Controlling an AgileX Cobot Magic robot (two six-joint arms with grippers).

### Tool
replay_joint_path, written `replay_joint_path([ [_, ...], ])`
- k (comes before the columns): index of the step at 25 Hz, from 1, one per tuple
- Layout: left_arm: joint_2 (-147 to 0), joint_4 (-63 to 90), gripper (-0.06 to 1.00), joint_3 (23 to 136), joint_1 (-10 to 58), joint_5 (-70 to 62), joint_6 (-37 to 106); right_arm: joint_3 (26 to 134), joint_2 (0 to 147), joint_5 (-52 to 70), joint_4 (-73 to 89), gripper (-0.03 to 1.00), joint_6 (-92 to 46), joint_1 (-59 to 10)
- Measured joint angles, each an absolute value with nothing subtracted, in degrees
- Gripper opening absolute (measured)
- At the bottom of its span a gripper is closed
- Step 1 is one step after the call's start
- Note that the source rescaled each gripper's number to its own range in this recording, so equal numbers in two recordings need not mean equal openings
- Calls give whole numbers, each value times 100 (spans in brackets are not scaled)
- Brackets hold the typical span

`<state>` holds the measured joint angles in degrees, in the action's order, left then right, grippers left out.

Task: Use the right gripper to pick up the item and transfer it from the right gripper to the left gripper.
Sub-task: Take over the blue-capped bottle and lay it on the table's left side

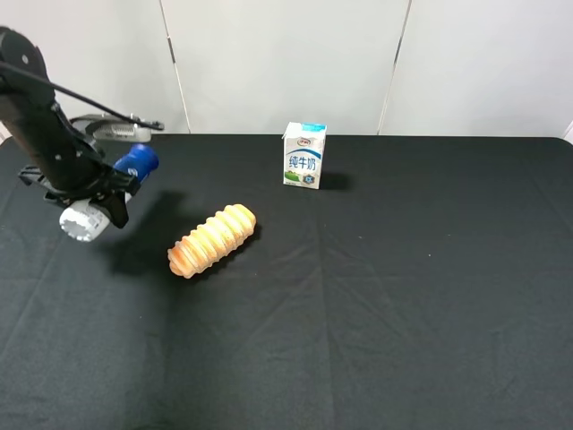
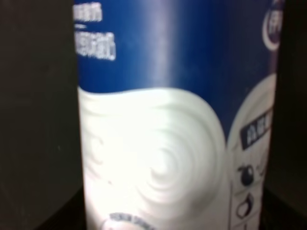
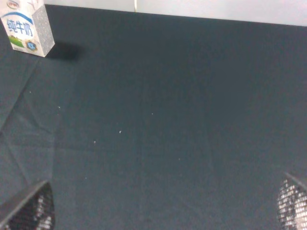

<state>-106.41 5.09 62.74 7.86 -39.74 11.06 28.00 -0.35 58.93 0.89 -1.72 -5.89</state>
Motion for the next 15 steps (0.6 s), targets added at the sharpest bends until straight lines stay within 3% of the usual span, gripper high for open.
replay_joint_path([
  [15,-10641,509,7,5699,786,-3553,1111,2800,-35,5893,89,100,-172,-589],
])
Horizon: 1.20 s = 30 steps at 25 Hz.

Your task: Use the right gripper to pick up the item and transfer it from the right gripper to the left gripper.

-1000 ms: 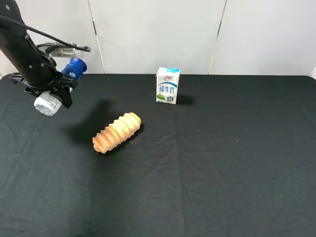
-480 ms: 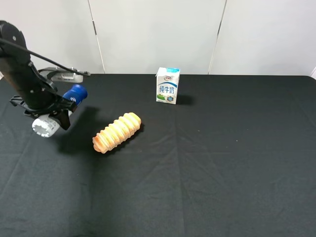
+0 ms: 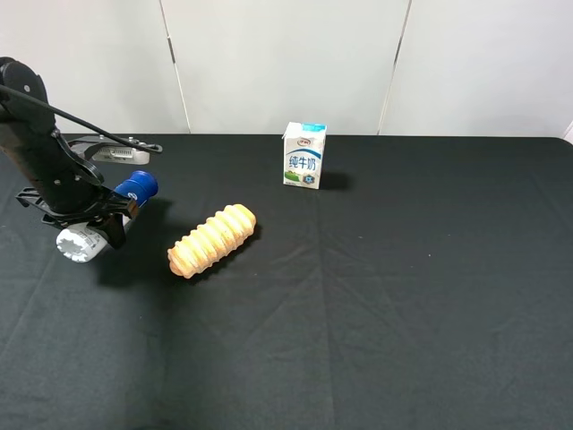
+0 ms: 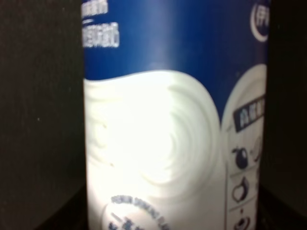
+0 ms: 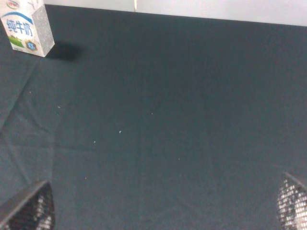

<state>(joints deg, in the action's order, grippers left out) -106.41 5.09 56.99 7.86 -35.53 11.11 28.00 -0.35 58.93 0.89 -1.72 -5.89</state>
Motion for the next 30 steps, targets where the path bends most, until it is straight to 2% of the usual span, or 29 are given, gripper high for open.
replay_joint_path([
  [7,-10641,509,7,5699,786,-3500,1126,2800,-35,5893,89,100,-172,-589],
  [8,-10641,509,10,5699,786,-3487,1141,2800,-35,5893,89,100,-172,-589],
  [9,-10641,509,25,5699,786,-3405,1146,2800,-35,5893,89,100,-172,-589],
  [11,-10641,497,66,5699,786,-3217,1146,2800,-35,5893,89,100,-172,-589],
  [12,-10641,473,79,5699,786,-3179,1146,2800,-35,5893,89,100,-172,-589],
  [13,-10641,462,86,5699,786,-3156,1146,2800,-35,5893,89,100,-172,-589],
  [15,-10641,460,94,5699,786,-3131,1146,2800,-35,5893,89,100,-172,-589],
  [19,-10641,455,99,5699,786,-3119,1146,2800,-35,5893,89,100,-172,-589],
  [30,-10641,442,100,5824,786,-3383,1146,2800,-35,5893,89,100,-172,-589],
])
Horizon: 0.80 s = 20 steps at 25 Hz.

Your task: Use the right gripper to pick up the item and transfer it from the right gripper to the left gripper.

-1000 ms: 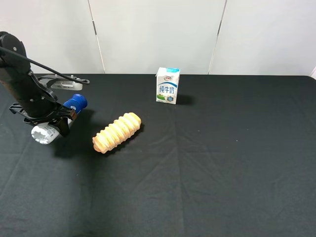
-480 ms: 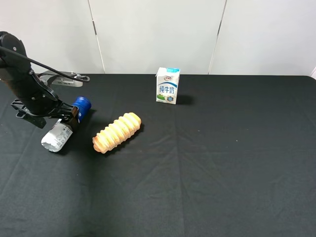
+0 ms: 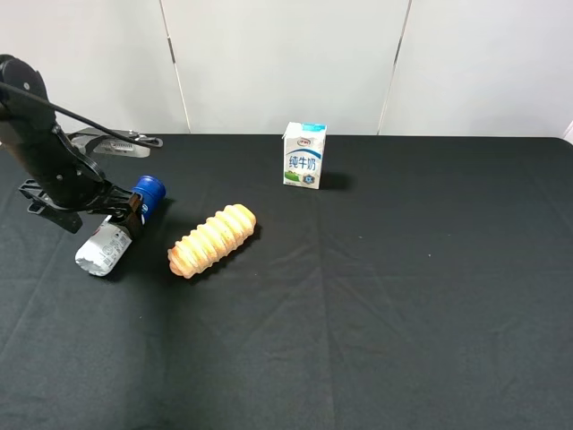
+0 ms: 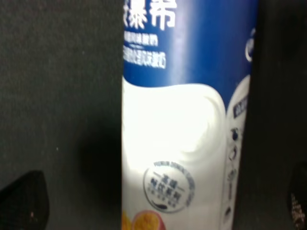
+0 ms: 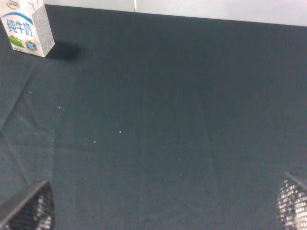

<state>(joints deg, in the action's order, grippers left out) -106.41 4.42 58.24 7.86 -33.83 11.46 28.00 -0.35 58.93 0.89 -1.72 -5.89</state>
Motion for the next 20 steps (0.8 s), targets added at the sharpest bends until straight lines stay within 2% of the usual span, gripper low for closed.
replay_joint_path([
  [9,-9983,438,100,6115,786,-3874,1146,2800,-35,5893,89,100,-172,-589],
  [20,-7810,432,100,6115,786,-4752,1146,2800,-35,5893,89,100,-172,-589],
])
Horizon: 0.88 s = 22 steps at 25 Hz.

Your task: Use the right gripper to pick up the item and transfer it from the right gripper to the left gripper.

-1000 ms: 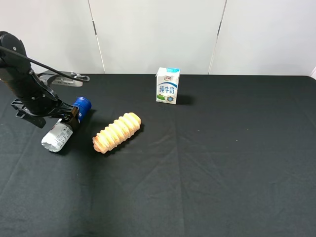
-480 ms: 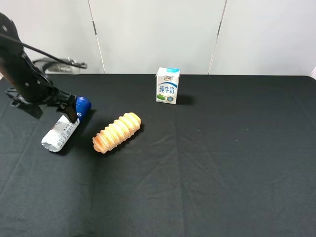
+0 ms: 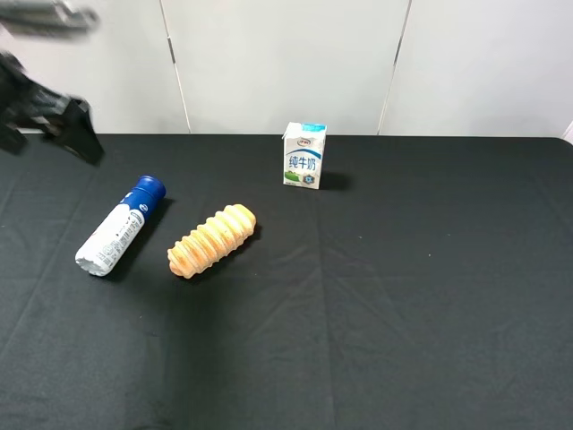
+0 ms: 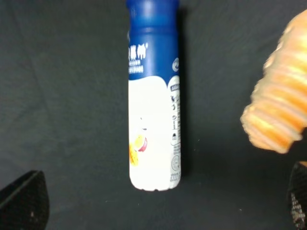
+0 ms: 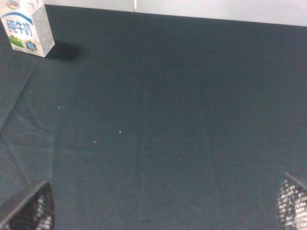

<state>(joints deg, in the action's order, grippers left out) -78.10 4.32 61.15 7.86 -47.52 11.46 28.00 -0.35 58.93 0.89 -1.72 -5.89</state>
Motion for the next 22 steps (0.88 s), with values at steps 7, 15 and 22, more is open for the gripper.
replay_joint_path([
  [7,-6141,418,100,6115,786,-5277,1146,2800,-35,5893,89,100,-172,-589],
  [15,-4608,414,100,6115,786,-5601,1016,2800,-35,5893,89,100,-172,-589],
  [22,-3480,420,100,5607,786,-6003,875,2800,-35,5893,89,100,-172,-589],
])
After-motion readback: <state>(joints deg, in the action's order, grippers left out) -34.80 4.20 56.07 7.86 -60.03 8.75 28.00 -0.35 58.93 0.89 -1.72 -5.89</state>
